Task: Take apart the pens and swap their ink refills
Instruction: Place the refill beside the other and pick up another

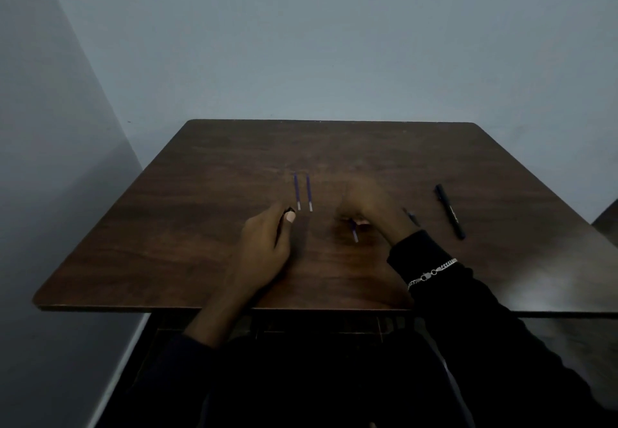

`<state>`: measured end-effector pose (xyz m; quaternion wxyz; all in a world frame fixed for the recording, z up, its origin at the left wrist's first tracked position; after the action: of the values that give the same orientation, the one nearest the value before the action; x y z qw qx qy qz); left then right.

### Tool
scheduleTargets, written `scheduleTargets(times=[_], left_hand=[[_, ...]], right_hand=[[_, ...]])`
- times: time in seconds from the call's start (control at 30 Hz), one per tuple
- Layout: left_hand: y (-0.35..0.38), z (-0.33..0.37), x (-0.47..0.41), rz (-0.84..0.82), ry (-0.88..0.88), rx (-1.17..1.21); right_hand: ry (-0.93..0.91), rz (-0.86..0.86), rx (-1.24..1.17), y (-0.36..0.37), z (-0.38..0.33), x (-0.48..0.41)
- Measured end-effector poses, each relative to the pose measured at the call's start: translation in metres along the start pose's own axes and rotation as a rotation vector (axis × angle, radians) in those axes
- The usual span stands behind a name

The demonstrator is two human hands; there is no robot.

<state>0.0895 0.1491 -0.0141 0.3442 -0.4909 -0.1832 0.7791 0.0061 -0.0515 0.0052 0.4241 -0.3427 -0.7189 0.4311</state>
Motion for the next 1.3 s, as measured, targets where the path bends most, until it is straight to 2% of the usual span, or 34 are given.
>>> scheduleTargets(times=[0.13,0.23,0.33,0.43,0.53,0.63,0.77,1.17,1.3], left_hand=[[0.0,0.002,0.001,-0.01,0.014,0.004],[0.0,0.007,0.0,-0.035,0.042,0.019],[0.002,0.013,-0.001,-0.061,0.065,0.044],[0.008,0.019,-0.003,-0.06,0.063,0.096],[0.022,0.03,-0.006,-0.077,0.038,0.189],[0.038,0.044,-0.01,-0.097,0.032,0.282],[0.049,0.052,-0.013,-0.109,0.016,0.352],[0.054,0.054,-0.016,-0.083,-0.013,0.443],[0.056,0.059,-0.021,-0.066,0.002,0.471]], right_hand=[[-0.069,0.084,-0.01,0.0,0.004,0.001],[-0.089,0.163,-0.12,-0.003,0.015,-0.002],[-0.095,0.21,-0.361,-0.01,0.032,-0.003],[-0.228,0.332,-0.701,-0.018,0.044,0.013],[-0.362,0.367,-1.061,-0.026,0.052,0.043],[-0.434,0.434,-1.227,-0.031,0.055,0.064],[-0.462,0.457,-1.289,-0.026,0.06,0.073],[-0.472,0.481,-1.256,-0.002,0.064,0.071],[-0.535,0.419,-1.218,0.006,0.061,0.076]])
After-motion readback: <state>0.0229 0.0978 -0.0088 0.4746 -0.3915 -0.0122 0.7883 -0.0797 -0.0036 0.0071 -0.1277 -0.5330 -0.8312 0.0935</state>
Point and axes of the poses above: each hand's wrist, its own x-axis away from the middle knuckle, its own y-axis out of the palm, z = x × y, the point moved 4 cm from there along -x, towards the middle knuckle, and after that the axes turned 12 degrees about y, right-handed, at the moved point
